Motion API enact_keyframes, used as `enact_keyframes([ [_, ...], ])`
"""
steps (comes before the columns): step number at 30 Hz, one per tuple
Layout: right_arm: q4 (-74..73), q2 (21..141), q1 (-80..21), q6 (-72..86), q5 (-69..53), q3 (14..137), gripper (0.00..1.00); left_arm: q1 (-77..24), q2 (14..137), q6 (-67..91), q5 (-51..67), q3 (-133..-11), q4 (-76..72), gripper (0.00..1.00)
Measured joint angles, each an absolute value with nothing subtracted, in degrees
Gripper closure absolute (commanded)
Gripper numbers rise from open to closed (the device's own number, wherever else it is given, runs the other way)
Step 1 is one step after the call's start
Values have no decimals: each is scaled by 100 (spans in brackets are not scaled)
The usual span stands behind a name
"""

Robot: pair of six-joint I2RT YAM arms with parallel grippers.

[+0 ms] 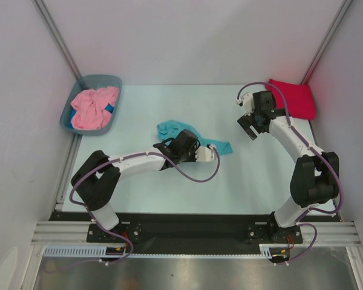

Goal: Fold and stack the t-shirts
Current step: Flatten the tshirt out

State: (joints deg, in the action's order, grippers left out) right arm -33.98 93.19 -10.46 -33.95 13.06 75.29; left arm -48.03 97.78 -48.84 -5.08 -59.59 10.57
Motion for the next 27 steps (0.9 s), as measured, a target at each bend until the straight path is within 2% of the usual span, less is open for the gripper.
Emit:
enact_keyframes([
  [7, -3391, 9321, -1129, -3232, 1275, 7400, 0, -4427, 9467, -4805, -2126, -6952, 401, 100],
  [12, -3356, 9332, -1278, -3138, 1223, 7240, 0, -4117, 9391, -4904, -2928, -7225, -69, 100],
  [20, -3227, 9474, -1577, -3105, 1107, 7166, 0, -3859, 9386, -5601, -3597, -7275, -764, 100],
  [27, -3087, 9515, -2034, -3151, 1096, 7006, 0, -3610, 9452, -5857, -3870, -7870, -1007, 100],
])
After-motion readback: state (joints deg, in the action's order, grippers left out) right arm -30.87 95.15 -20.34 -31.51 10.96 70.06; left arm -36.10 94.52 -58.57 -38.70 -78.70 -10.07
